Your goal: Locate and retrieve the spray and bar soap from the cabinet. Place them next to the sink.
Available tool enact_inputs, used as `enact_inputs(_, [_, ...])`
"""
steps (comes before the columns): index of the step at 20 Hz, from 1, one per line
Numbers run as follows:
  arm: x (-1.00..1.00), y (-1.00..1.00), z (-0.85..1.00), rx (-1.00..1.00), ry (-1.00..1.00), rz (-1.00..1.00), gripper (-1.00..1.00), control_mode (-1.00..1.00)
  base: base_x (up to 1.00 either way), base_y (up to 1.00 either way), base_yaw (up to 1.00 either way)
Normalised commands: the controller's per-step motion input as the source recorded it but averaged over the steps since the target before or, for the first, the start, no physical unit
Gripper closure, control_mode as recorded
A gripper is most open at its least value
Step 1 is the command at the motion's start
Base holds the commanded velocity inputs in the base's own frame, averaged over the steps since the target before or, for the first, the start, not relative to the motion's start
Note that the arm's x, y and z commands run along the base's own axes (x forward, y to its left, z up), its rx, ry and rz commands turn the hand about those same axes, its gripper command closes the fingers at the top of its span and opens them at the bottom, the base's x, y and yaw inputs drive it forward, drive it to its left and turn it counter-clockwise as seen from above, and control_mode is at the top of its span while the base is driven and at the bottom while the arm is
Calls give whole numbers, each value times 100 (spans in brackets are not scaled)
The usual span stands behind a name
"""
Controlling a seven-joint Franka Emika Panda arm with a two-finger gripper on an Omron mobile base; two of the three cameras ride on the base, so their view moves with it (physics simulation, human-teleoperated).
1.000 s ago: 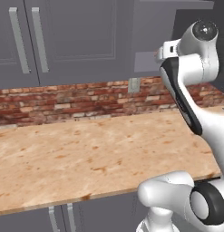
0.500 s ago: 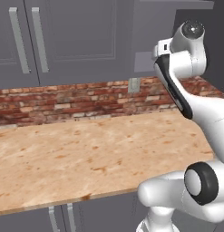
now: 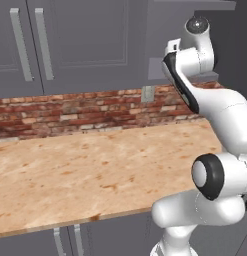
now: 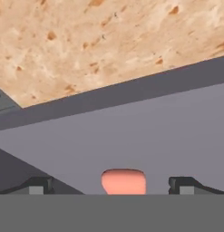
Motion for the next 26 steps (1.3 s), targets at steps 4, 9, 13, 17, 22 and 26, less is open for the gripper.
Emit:
enact_inputs(4, [32, -18, -18, 6, 0, -1, -100, -100, 0, 0, 0])
enact_inputs(9, [31, -20, -19, 8, 0, 0, -100, -100, 0, 0, 0])
enact_inputs(13, [30, -8, -10, 4, -1, 0, -100, -100, 0, 0, 0])
enact_inputs(17, [32, -2, -5, 1, -1, 2, -100, -100, 0, 0, 0])
enact_inputs(22, [39, 0, -5, 0, 0, 4, -100, -100, 0, 0, 0])
enact_inputs(26, [49, -2, 0, 0, 0, 6, -100, -100, 0, 0, 0])
